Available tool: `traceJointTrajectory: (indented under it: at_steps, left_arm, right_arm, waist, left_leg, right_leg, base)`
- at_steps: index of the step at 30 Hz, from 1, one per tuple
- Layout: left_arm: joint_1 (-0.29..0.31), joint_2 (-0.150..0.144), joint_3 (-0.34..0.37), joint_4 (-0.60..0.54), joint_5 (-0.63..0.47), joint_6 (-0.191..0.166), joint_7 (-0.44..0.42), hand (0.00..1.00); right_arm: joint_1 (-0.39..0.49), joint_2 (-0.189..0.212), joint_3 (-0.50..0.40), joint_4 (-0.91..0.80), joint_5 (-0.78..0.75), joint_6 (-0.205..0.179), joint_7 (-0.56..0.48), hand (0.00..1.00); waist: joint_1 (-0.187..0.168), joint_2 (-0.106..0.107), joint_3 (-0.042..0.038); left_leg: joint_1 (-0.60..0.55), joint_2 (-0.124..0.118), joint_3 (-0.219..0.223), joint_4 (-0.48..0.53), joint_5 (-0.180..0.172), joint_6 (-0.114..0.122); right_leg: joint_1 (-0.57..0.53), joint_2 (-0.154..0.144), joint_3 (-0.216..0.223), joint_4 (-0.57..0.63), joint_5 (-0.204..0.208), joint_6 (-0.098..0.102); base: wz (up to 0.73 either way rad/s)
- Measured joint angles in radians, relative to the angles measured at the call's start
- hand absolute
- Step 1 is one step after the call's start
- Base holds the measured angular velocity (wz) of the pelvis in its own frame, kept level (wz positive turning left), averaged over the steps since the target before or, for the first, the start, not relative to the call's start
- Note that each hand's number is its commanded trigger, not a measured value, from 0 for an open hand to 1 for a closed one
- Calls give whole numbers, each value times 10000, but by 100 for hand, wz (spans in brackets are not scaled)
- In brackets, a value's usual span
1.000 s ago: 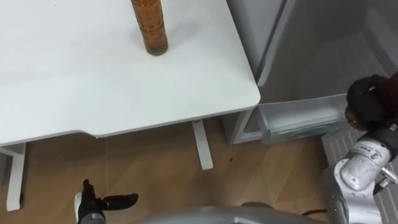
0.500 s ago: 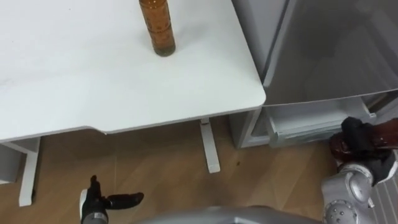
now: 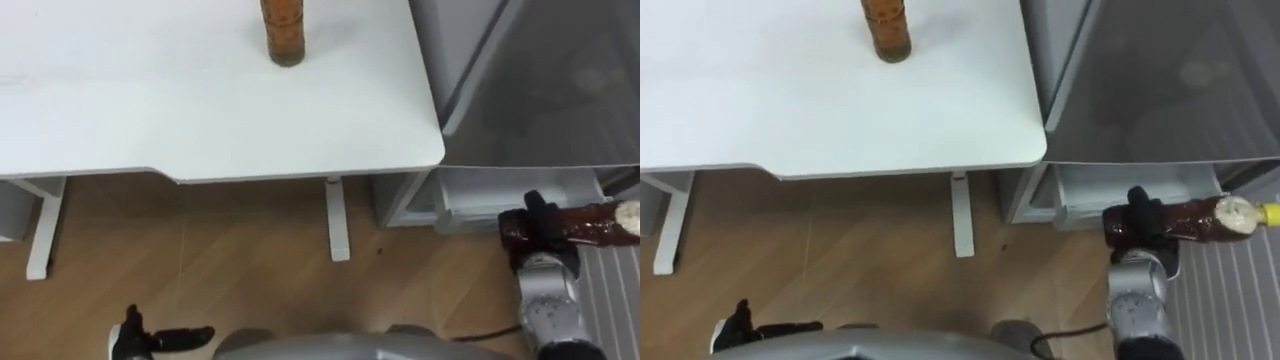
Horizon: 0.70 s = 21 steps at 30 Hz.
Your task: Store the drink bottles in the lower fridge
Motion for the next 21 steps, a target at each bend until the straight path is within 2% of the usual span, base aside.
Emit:
traceJointTrajectory:
  at_steps: [3,5,8,10,11,17,21]
  left_arm:
    - [-602,1,145,195,-13,214,38,0]
    - [-1075,-8,79,321,-104,239,38,0]
    - [-1712,-72,-43,388,-180,244,87,0]
    - [-1962,-133,-150,459,-306,214,216,0]
    - [-2074,-156,-240,476,-383,212,341,0]
    - [-2474,-142,-894,720,-606,211,1011,0]
    - [-2716,-62,-1188,820,-819,201,1300,0]
  right_arm:
    - [-1441,-127,-13,1336,16,212,598,100]
    - [-1986,-180,23,1858,11,288,816,100]
    - [-2654,-183,15,2424,9,290,1074,100]
    - [-3160,-215,2,2977,4,292,1160,100]
    - [-3387,-234,1,3146,-25,293,1190,100]
    - [-3708,-524,-1,3267,-97,307,1124,100]
    - [-4064,-720,14,3326,-903,341,907,100]
  waist:
    - [38,-52,104]
    - [104,-48,121]
    - [273,-109,213]
    - [359,-126,298]
    - [398,-120,323]
    - [580,-146,340]
    - [607,-138,360]
  left_leg:
    - [-1208,-30,-224,796,0,2]
    - [-1957,48,-292,1337,-3,2]
    - [-2915,76,-306,2059,-24,20]
    - [-3435,73,-305,2420,-42,29]
    - [-3845,97,-306,2595,-62,34]
    - [-5665,97,-303,3569,-109,35]
    - [-6905,190,-311,4345,-200,102]
  right_leg:
    - [-1161,-176,-60,920,-182,-148]
    - [-1753,-228,-185,1309,-239,-253]
    - [-2723,-384,-186,2088,-401,-401]
    - [-3276,-466,-134,2529,-496,-438]
    - [-3705,-480,-96,2759,-545,-385]
    - [-5575,-662,55,3764,-506,-529]
    - [-6779,-712,92,4429,-550,-652]
  base:
    - [19]
    - [26]
    - [15]
    - [4]
    - [0]
    - [1]
    - [1]
